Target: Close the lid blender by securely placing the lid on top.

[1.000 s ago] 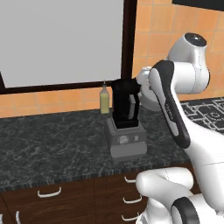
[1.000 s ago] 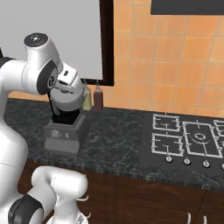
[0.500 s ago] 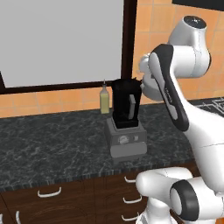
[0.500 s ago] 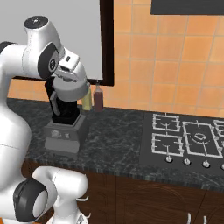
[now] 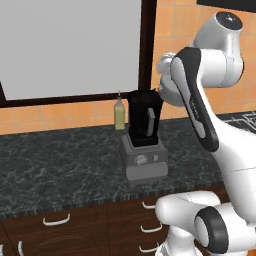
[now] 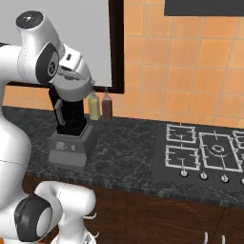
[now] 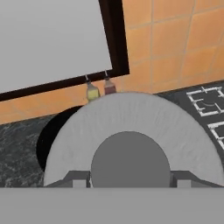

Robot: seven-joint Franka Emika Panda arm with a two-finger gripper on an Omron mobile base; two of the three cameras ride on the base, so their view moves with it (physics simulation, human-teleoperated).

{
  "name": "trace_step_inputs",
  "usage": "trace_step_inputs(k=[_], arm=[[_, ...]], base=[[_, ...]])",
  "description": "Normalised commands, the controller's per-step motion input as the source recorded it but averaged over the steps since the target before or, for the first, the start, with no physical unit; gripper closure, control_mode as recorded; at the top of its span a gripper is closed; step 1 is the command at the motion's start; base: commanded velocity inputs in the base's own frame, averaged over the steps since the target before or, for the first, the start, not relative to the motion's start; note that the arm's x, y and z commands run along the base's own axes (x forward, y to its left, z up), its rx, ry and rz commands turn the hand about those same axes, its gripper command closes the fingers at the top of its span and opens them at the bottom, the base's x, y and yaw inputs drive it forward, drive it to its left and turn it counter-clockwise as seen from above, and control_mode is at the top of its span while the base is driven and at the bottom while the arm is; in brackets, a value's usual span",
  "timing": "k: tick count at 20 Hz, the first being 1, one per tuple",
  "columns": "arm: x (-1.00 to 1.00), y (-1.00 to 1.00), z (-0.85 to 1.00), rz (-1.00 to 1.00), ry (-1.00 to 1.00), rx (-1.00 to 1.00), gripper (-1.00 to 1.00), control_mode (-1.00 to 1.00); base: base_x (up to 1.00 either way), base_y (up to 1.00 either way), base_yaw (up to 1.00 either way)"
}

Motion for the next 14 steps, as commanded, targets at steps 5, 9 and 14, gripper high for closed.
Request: trace_step_inputs(k=[5,9,14], arm=[[0.21,0.64,0.26,0.0,0.0,0.0,1.0,-1.0],[0.36,0.58,0.02,0.0,0.0,0.0,1.0,-1.0],[0.42,0.3,0.0,0.0,0.02,0.0,1.0,-1.0]], base=[[0.0,0.0,0.0],[0.0,0.0,0.0],[0.0,0.0,0.0]])
